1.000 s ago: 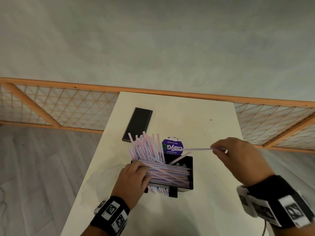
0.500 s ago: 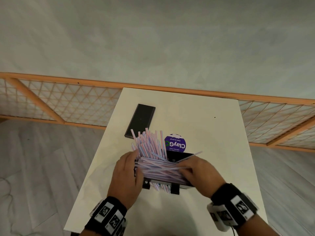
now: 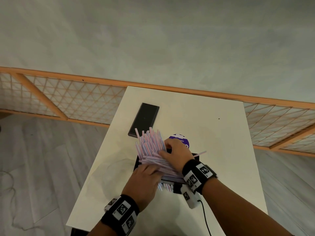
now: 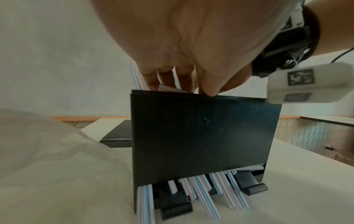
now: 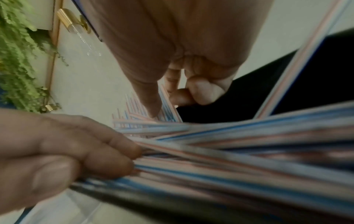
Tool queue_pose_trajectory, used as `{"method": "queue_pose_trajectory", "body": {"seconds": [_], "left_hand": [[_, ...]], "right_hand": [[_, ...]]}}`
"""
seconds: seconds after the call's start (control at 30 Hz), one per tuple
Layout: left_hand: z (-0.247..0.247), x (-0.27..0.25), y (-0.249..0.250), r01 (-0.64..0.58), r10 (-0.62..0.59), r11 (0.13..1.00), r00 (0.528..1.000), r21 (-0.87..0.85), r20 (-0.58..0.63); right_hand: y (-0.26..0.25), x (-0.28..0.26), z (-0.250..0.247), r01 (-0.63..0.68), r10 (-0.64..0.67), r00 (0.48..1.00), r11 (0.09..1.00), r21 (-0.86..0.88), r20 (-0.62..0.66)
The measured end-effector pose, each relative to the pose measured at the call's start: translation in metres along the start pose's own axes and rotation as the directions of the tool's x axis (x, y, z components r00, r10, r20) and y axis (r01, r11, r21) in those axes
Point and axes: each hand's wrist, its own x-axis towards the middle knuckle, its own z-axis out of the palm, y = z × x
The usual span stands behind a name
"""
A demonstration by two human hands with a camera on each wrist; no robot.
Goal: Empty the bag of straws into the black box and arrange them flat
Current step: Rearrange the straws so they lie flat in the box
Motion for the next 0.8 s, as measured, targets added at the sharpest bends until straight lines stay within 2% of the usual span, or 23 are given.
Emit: {"method": "queue_pose_trajectory", "body": {"seconds": [0.23, 0.47, 0.57, 0.7, 0.8], "left_hand": [[0.0, 0.004, 0.002, 0.06, -0.059, 0.998, 0.998, -0.032, 0.027], [0.002, 0.001, -0.001, 0.07, -0.068, 0.996, 0.997, -0.06, 0.031], [0.003, 0.002, -0.001, 0.07, -0.068, 0.994, 0.997, -0.078, 0.026], [0.004, 0.002, -0.003, 0.073, -0.071, 0.99, 0.997, -0.119, 0.02], [0.004, 0.002, -0.005, 0.095, -0.089, 0.983, 0.995, -0.156, 0.045]], "right_hand": [[-0.008, 0.0, 0.009, 0.057, -0.053, 0.998, 0.984, -0.168, 0.026], [-0.001, -0.011, -0.007, -0.042, 0.045, 0.992, 0.999, 0.025, -0.117], [0.01, -0.019, -0.031, -0.072, 0.099, 0.971, 0.989, 0.125, -0.219], [0.026, -0.035, -0.069, -0.055, 0.108, 0.94, 0.984, 0.168, -0.324], [0.03, -0.05, -0.096, -0.048, 0.156, 0.905, 0.962, 0.268, -0.396]]}}
